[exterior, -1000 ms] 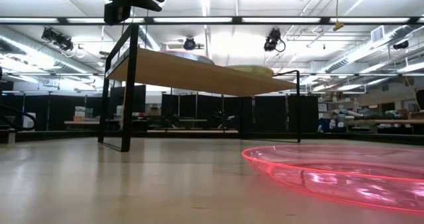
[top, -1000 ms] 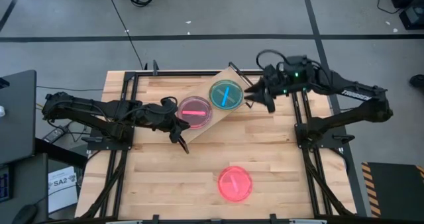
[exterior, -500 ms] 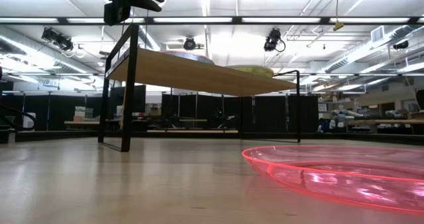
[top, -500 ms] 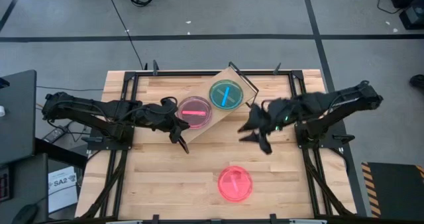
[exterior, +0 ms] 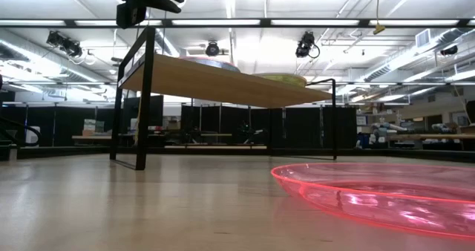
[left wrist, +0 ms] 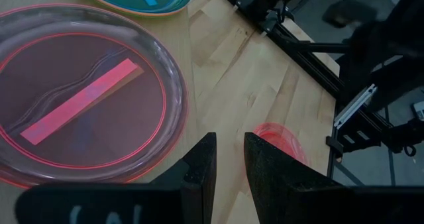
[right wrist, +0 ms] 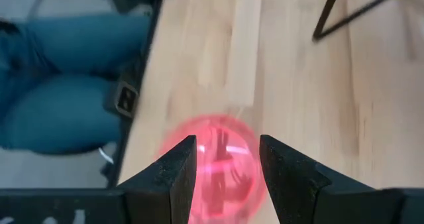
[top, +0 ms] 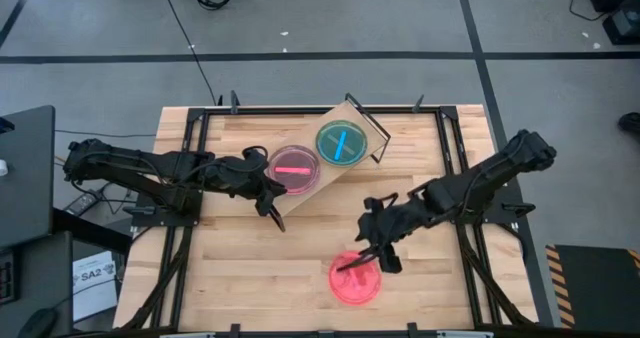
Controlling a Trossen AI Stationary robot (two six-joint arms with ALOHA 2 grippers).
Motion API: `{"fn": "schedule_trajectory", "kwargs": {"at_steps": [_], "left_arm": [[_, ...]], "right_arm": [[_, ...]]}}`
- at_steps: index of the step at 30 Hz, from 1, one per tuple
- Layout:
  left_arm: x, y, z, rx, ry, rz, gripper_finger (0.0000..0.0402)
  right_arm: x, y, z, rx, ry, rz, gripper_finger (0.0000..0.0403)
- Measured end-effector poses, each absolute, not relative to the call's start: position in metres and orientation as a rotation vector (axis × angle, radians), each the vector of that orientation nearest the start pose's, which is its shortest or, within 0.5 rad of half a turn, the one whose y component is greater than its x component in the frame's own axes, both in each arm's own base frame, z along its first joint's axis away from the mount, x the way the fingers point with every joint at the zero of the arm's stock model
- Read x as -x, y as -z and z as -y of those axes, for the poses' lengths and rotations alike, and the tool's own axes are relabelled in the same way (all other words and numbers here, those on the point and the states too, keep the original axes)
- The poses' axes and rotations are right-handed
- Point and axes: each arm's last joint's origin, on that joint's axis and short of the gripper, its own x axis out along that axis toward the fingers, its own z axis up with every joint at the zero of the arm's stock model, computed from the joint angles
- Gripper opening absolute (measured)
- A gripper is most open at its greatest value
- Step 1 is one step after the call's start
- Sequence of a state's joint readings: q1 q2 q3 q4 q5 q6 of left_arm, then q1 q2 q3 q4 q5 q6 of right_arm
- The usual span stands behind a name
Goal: Place and stack plates onto a shelf
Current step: Stack one pink plate on the other pink plate on the shelf
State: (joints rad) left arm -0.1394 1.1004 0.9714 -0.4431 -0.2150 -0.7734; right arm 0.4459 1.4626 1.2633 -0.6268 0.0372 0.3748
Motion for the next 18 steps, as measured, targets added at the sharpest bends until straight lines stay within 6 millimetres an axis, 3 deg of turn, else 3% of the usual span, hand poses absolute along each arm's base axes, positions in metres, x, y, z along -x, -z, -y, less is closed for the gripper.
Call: {"fn": "schedule_trajectory", "kwargs": {"at_steps": [18], "left_arm": [[-0.23,-0.315,0.026,0.651,-0.285,-0.503,0.0082]], "right_arm": [[-0.299,-0.229,-0.142,-0.114,-0.057,-1.243,0.0171]]}}
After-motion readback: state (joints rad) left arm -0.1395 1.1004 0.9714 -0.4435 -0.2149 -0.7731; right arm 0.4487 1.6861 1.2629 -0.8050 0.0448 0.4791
